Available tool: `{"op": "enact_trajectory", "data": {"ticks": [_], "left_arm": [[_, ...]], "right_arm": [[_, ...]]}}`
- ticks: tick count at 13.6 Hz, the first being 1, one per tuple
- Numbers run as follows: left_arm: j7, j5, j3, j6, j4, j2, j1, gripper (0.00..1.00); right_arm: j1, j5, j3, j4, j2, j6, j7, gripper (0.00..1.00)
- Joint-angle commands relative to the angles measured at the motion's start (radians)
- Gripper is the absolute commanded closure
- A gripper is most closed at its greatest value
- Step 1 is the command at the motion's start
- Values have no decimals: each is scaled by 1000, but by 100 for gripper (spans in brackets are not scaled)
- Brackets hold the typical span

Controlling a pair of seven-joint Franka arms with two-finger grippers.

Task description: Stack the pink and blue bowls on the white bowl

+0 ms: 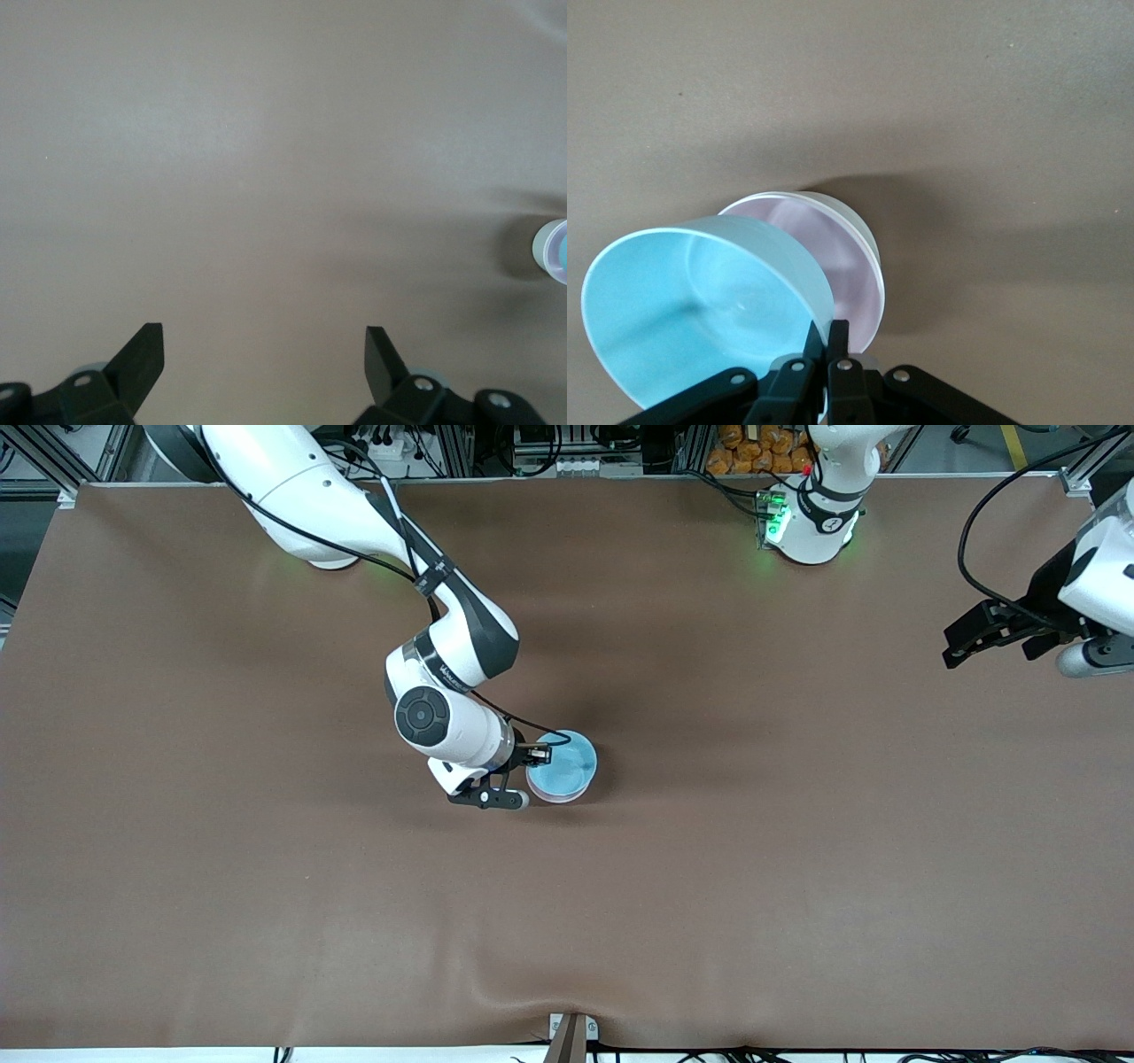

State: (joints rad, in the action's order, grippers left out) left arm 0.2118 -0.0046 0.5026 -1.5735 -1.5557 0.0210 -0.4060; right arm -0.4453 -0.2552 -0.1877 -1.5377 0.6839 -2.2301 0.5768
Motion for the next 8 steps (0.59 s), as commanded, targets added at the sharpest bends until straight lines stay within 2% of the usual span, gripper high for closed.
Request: {"op": "enact_trajectory", "data": {"ticks": [1,3,4,5,8], "left_arm": [[-31,-3,-4,1,26,16,-27,0],[-37,-1,-13,4,51,11,-21,0],[-40,-3,-42,10,51,20,5,0],[-40,-5,-91,26,51,22,57,0],[-49,-6,-315,87,48,23,270,0]], "right_arm": [[-3,-9,5,-7,0,-8,12,100],[0,-7,5,-15,0,-3,11,100],[0,-7,5,-19,0,-3,11,100],[-1,-7,5,-21,0,-2,11,100],[2,-7,5,-21,6,0,8,100]]}}
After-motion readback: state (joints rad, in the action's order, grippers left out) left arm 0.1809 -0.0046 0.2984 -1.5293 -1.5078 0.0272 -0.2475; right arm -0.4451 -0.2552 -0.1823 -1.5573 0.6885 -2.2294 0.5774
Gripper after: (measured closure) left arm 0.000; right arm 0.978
